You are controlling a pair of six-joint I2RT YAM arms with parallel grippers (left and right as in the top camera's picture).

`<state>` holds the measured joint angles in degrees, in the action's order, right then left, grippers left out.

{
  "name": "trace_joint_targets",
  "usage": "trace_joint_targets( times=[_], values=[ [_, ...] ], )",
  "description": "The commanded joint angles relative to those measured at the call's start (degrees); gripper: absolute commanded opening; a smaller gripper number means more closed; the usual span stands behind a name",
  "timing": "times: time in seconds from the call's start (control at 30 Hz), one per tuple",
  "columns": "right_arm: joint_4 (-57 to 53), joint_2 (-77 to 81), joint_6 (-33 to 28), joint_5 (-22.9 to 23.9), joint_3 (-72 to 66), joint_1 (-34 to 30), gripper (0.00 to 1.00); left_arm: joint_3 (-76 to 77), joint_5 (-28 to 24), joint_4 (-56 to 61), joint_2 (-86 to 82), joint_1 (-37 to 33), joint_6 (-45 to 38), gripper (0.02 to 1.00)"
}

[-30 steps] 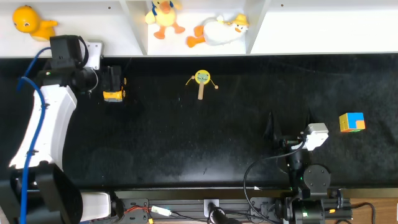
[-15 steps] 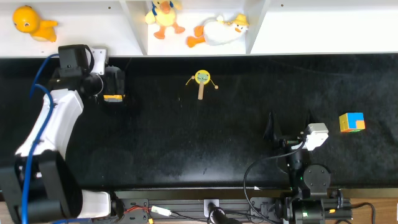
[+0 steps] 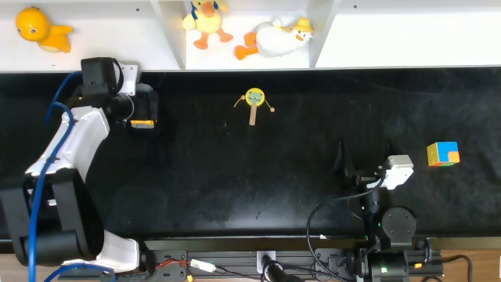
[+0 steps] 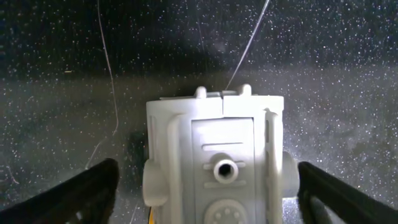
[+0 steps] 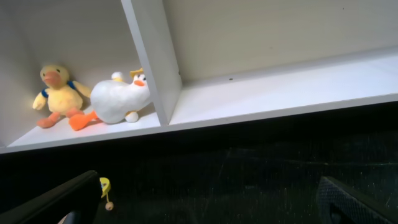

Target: Store Toys

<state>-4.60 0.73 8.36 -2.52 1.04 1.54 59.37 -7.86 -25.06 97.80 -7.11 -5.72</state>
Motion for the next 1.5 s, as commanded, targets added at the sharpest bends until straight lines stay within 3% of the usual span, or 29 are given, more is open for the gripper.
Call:
trace_joint_targets(
  times=[0.03,0.43,0.73,1.23,1.5],
  values=[
    [0.20,-0.48,0.24,0.63,-0.76,0.28,0.993,-0.17,1.09,0.20,0.26,0.11,0.24,0.750],
    [0.20,-0.48,0.24,0.63,-0.76,0.28,0.996,-0.17,1.09,0.55,0.26,0.11,0.31,0.520],
    [0.20,-0.48,0.22,0.63,-0.76,0.28,0.996,0.42,0.90,0.04,0.13,0.13,2.32,0.461],
    [0.20,-0.48,0.22,0.63,-0.76,0.28,0.996,4.87,1.01,-11.28,-10.82,0.13,2.84,0.378],
    [0.20,-0.48,0.24,0.63,-0.76,0.28,0.996,4.87,5.99,-3.17,-13.81,0.98,2.82,0.364]
  ],
)
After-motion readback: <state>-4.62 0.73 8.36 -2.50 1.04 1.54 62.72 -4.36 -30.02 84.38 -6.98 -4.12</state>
